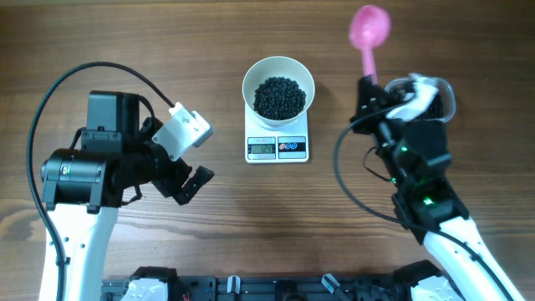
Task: Scoop item into bowl and weigh 150g on scale
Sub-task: 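Move the empty scoop right back over the bean tub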
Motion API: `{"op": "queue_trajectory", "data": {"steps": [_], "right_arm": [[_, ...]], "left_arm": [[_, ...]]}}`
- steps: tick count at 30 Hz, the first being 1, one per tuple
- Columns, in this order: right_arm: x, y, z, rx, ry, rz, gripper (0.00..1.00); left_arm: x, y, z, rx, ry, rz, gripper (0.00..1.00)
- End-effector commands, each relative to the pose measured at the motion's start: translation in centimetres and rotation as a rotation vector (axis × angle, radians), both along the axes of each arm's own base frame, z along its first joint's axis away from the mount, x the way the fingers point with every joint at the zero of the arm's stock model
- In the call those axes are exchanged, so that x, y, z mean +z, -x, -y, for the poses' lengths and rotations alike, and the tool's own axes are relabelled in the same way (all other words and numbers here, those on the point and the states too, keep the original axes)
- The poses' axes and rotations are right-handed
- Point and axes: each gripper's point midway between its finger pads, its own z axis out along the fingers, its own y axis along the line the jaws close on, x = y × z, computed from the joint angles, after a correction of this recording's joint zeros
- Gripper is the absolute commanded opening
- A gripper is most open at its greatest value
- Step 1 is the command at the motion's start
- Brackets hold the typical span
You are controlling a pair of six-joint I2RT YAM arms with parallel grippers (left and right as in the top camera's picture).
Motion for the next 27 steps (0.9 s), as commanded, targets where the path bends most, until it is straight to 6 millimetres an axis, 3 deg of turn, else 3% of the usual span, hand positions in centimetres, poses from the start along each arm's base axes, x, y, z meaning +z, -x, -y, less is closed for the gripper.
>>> {"op": "queue_trajectory", "data": {"steps": [1, 7, 12, 17, 19, 21, 27], "right_arm": [[1.3, -0.2, 2.7, -0.121, -0.129, -0.009, 0.04], [-4.8, 0.9, 4.5, -0.189, -0.103, -0.259, 0.04], [-4.8, 1.2, 5.6, -0.197, -0.133, -0.306, 0.04], [-6.3, 4.6, 7.7, -0.257, -0.213, -0.603, 0.04], [-6.0, 5.9, 8.6, -0.291, -0.212, -0.665, 0.04], [-4.2, 6.6, 9.4, -0.310, -0.185, -0.666, 0.04], [0.8, 6.8, 10.6, -0.352, -0.181, -0.496, 0.04]], "left_arm": [[0.5, 0.1, 0.2, 0.001, 0.023, 0.012, 1.00], [0.5, 0.1, 0.2, 0.001, 0.023, 0.012, 1.00], [0.5, 0.1, 0.2, 0.001, 0.023, 0.012, 1.00], [0.5, 0.1, 0.2, 0.001, 0.023, 0.012, 1.00], [0.5, 0.1, 0.2, 0.001, 0.023, 0.012, 1.00], [0.5, 0.1, 0.2, 0.001, 0.023, 0.012, 1.00], [0.5, 0.1, 0.2, 0.001, 0.023, 0.012, 1.00]]}}
